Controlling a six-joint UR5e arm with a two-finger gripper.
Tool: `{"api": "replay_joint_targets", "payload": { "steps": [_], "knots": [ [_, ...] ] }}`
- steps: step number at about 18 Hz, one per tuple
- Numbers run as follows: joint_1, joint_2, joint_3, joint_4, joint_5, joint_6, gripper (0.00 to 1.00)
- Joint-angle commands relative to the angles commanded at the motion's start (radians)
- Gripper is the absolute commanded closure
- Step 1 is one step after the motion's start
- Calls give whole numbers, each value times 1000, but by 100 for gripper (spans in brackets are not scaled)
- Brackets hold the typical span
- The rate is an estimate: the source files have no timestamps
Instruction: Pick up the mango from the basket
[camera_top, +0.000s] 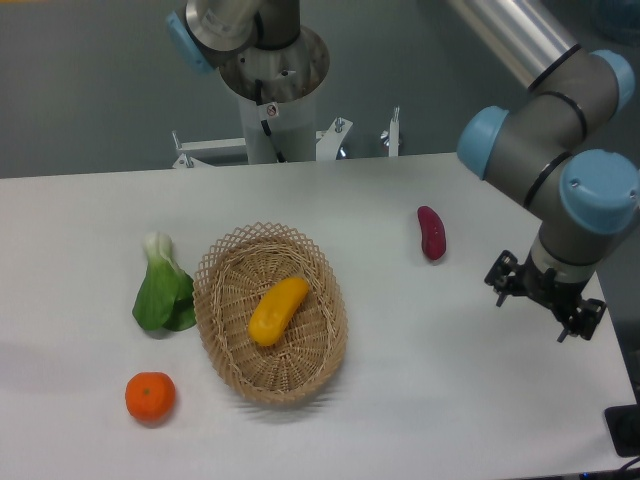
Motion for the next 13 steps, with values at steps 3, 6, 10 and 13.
{"api": "replay_joint_targets", "payload": {
  "steps": [3,6,10,13],
  "knots": [
    [-15,11,-34,5,-26,1,0],
    [-61,43,-110,49,-26,0,0],
    [-147,84,-189,68,-26,0,0],
    [-221,100,-215,61,-23,-2,0]
  ]
}}
